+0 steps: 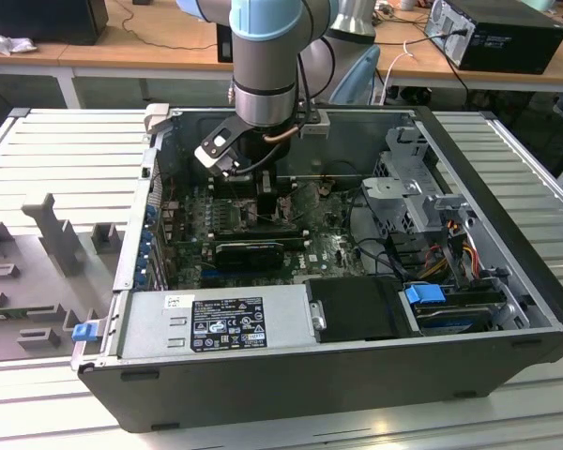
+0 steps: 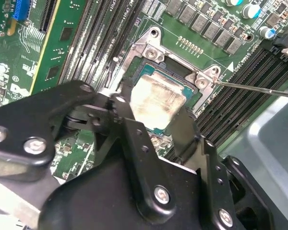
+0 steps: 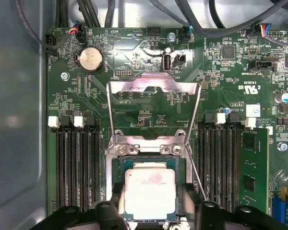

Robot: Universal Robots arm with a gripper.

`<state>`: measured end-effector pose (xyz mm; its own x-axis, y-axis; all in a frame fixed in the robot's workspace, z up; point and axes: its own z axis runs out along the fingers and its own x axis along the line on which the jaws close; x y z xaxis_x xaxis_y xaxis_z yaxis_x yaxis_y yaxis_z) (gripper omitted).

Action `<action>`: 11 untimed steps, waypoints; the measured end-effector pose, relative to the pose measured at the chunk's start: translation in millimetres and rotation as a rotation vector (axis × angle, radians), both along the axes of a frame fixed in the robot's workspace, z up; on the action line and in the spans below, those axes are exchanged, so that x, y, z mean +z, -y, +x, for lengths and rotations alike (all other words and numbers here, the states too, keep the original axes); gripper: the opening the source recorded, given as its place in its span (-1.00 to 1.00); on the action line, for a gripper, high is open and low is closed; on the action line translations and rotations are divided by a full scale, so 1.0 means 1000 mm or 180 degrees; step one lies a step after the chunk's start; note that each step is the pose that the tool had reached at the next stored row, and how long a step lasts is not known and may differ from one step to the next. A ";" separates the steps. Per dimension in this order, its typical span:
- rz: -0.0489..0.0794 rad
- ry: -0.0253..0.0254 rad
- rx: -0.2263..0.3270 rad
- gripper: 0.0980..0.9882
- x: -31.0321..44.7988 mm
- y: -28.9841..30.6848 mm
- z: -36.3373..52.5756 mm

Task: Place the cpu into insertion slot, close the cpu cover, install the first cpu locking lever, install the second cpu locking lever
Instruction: 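Place the cpu into insertion slot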

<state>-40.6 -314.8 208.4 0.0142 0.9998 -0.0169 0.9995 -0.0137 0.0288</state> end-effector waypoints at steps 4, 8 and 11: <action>0.0000 0.0000 0.0000 -0.33 0.0019 0.0000 0.0000; 0.0000 0.0000 0.0000 -0.74 0.0032 0.0000 0.0000; 0.0000 0.0000 0.0000 -0.99 0.0036 0.0000 0.0000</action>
